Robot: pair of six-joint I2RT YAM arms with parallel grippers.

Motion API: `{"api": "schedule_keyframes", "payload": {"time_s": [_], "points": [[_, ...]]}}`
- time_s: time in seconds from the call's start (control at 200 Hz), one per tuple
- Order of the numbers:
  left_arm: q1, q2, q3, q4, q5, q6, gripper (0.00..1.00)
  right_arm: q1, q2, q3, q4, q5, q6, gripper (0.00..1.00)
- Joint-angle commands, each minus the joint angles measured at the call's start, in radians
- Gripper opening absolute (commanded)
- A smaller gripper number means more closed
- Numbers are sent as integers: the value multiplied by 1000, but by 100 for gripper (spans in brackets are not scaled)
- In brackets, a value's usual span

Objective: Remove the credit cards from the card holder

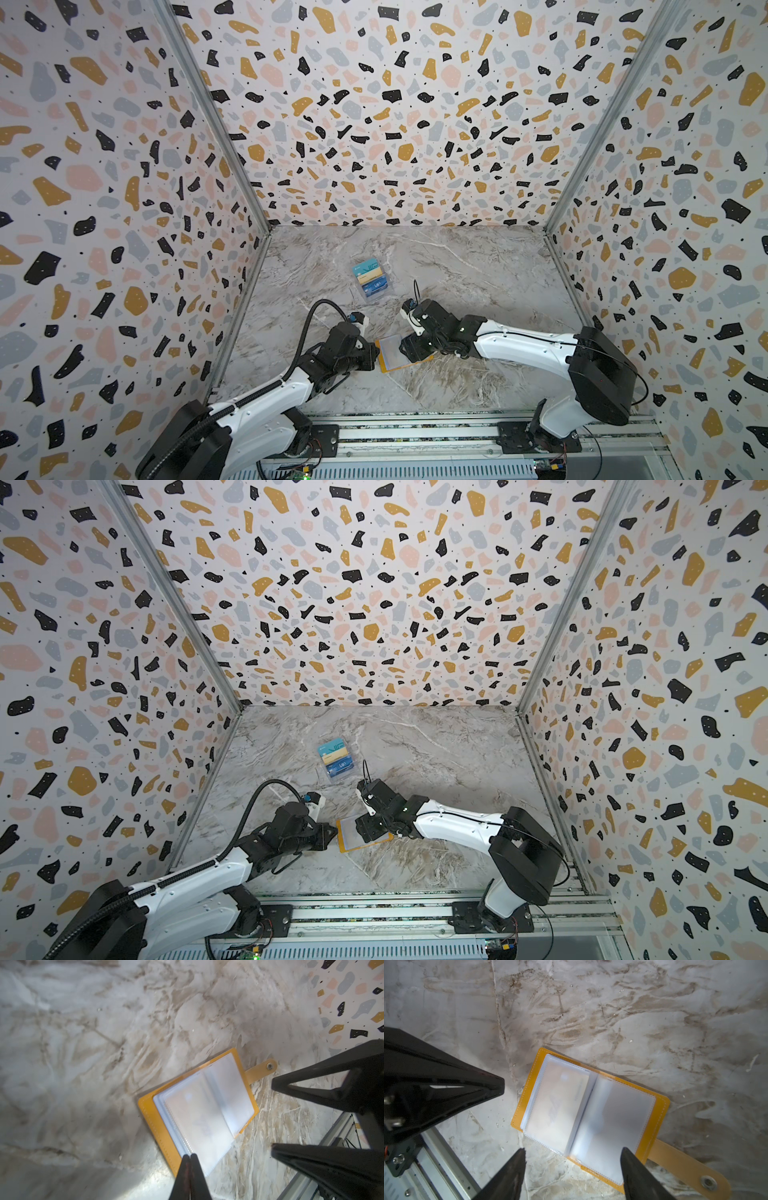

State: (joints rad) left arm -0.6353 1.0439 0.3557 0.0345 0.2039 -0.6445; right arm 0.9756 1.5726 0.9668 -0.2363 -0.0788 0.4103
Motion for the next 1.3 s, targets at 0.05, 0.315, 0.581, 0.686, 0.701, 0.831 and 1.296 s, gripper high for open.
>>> {"api": "schedule_keyframes", "payload": {"time_s": [0.05, 0.315, 0.581, 0.686, 0.701, 0.831, 1.296], "points": [[-3, 69, 28, 21, 36, 6, 0, 4, 10, 26, 24, -2, 7, 75], [-3, 134, 23, 91, 41, 3, 0, 9, 37, 15, 89, -1, 41, 77], [-3, 212, -3, 173, 68, 4, 0, 33, 90, 37, 103, 13, 27, 77], [-3, 220, -17, 171, 55, 2, 0, 44, 113, 48, 101, 21, 24, 77], [-3, 220, -19, 172, 54, 1, 0, 47, 116, 50, 101, 21, 23, 77], [-3, 210, -35, 167, 39, -6, 0, 59, 145, 61, 101, 30, 20, 77], [-3, 204, -84, 190, 29, -17, 0, 85, 217, 87, 102, 88, 15, 77]]}}
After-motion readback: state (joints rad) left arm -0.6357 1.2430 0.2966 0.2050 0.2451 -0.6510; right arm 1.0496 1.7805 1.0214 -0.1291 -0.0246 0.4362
